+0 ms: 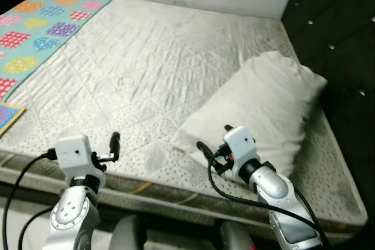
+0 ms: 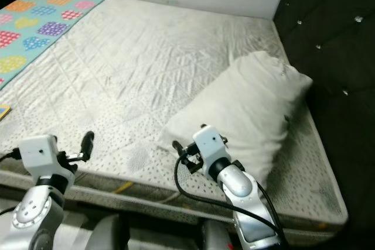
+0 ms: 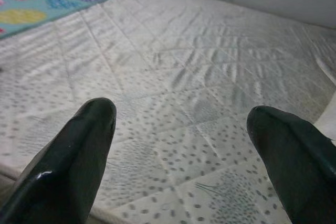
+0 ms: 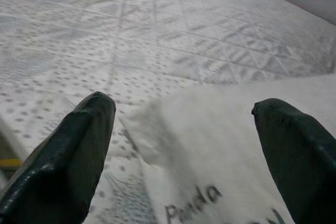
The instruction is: Clean up the room
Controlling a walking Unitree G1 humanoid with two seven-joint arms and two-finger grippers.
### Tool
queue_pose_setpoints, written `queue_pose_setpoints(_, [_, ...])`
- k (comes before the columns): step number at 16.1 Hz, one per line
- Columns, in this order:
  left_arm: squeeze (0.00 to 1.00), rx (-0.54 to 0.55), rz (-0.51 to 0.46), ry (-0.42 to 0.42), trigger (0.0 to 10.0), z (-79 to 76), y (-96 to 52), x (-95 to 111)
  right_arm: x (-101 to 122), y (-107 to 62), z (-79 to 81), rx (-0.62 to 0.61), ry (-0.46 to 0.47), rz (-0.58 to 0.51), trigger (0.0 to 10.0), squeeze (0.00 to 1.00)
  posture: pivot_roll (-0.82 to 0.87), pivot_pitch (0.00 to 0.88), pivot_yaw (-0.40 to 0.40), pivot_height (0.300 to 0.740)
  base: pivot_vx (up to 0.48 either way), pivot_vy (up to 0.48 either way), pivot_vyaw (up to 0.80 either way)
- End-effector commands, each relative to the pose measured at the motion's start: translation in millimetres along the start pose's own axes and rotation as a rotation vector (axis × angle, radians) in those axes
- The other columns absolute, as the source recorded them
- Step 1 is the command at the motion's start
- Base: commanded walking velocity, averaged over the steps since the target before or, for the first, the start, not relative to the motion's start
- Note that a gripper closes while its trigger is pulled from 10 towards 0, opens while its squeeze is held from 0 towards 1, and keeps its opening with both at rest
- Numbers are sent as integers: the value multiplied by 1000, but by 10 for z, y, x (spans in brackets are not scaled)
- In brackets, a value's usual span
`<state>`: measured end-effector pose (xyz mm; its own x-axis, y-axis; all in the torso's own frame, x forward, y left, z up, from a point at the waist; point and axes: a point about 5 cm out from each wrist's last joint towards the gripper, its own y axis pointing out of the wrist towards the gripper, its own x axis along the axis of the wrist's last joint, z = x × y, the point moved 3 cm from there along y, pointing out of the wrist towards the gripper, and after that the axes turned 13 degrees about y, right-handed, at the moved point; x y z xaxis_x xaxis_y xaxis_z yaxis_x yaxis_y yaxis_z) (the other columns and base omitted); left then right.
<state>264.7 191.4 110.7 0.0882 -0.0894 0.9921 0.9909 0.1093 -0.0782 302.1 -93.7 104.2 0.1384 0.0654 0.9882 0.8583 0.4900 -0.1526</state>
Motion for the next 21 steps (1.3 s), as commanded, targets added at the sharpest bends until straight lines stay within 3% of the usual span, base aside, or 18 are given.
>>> queue_pose_setpoints(1, [0,-40,20,-12,10000,-134,13,-34,-101,-69,-135,-45,6,42,10000,0,-128,55,-76,597,0,0,0])
queue_pose_setpoints(5, [0,-99,36,-28,10000,-247,27,-68,-85,-29,-213,-109,-2,25,10000,0,-124,48,-79,597,0,0,0])
queue_pose_setpoints(10, [0,-110,55,-19,10000,-276,-94,-65,-220,-226,-145,-181,62,86,10000,0,-131,130,-76,597,0,0,0])
queue_pose_setpoints(12, [0,-114,53,-10,10000,-267,-130,-41,-160,-195,-149,-200,107,83,10000,0,-126,146,-82,597,0,0,0])
queue_pose_setpoints(13, [0,-114,67,-10,10000,-270,-150,-55,-98,-124,-166,-198,96,80,10000,0,-114,201,-75,597,0,0,0])
queue_pose_setpoints(19, [0,-157,105,-3,10000,-348,-243,-115,-70,-2,-293,-275,72,104,10000,0,-118,242,-72,597,0,0,0])
queue_pose_setpoints(21, [0,-171,112,-2,10000,-382,-239,-115,5,100,-426,-353,43,84,10000,0,-115,259,-66,597,0,0,0])
